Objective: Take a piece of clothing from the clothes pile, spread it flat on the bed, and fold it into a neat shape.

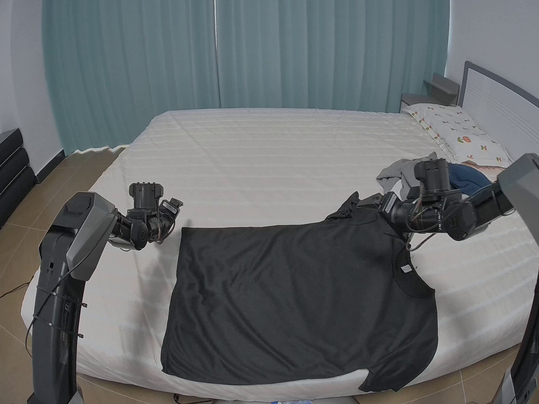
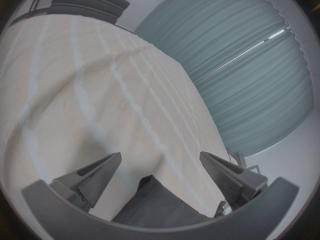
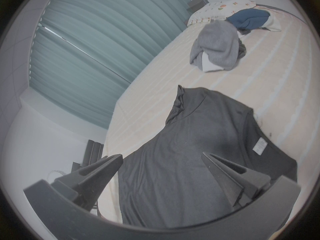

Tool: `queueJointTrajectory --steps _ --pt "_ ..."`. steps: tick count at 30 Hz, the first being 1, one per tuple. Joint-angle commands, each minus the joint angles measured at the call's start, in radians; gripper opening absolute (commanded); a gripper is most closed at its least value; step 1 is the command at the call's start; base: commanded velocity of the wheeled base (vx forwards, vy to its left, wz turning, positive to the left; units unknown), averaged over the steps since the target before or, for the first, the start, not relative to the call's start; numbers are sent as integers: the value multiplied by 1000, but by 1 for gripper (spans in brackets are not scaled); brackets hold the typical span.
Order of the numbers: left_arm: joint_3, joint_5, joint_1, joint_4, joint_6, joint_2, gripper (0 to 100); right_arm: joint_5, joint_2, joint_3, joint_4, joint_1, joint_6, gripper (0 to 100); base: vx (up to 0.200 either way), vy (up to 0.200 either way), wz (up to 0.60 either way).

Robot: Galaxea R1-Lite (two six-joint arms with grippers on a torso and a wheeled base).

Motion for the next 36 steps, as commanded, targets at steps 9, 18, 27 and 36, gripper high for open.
queueJointTrajectory --steps 9,18,27,36 --pt "119 -75 14 -2 -67 -95 100 -185 411 -508 159 25 1 100 0 0 0" --pt "126 -75 12 -5 -65 -93 100 -189 477 -632 151 19 8 100 0 0 0" --pt "133 -75 12 -5 -64 -95 100 -208 548 -719 148 16 24 100 0 0 0" --pt "107 -77 8 -5 -48 -84 100 -209 459 -717 150 -79 -34 100 0 0 0"
